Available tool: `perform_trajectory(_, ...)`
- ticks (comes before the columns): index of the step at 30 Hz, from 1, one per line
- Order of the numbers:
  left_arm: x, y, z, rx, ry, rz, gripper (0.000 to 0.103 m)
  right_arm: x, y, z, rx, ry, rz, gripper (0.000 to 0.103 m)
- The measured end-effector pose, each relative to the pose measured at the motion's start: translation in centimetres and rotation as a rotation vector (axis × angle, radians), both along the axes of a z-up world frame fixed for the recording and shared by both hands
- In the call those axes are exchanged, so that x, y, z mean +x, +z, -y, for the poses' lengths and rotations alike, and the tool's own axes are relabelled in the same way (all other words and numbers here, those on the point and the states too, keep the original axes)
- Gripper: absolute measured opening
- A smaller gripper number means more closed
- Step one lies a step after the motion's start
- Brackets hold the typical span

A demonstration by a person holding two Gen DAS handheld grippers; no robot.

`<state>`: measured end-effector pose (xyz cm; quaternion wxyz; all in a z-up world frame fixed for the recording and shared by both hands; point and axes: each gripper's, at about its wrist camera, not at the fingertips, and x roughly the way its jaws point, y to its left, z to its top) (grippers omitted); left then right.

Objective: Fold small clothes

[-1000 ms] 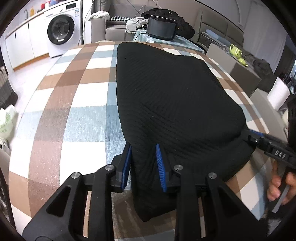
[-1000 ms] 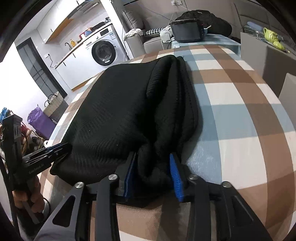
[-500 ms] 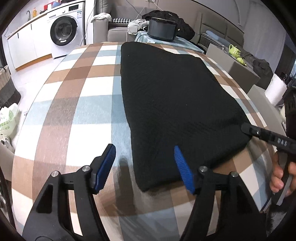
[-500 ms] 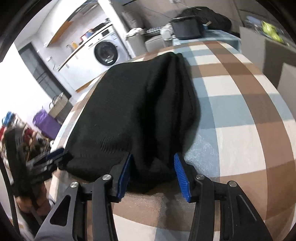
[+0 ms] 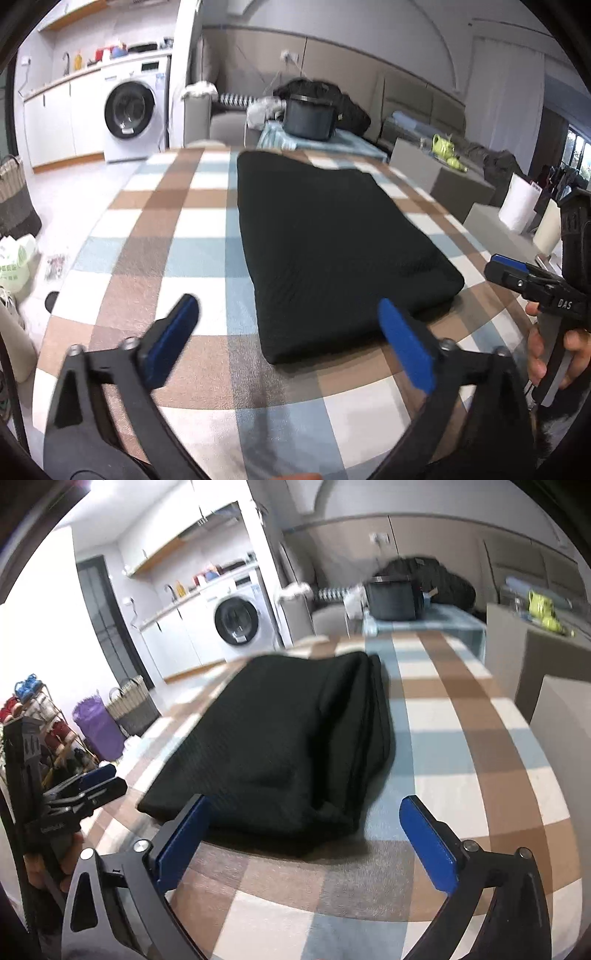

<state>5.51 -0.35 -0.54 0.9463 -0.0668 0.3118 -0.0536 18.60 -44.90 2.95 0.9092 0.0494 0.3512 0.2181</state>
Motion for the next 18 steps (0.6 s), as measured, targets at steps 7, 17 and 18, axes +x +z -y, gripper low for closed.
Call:
perform_trajectory(7, -2.7, 0.1, -0.3, 0.009, 0.029, 0.060, 0.102, -2.5, 0.8, 0.2, 0.044, 0.042, 0.123, 0.103)
perform_trajectory(17, -3.5, -0.6, -0.8, -0.072, 0.008, 0.097, 0.102, -3.8, -1.0, -1.1, 0.079, 0.084, 0.167, 0.103)
perform_trajectory(18, -3.4, -0.6, -0.6, -0.058, 0.009, 0.100, 0.102, -3.9, -0.9, -1.1, 0.078, 0.090, 0.175, 0.103)
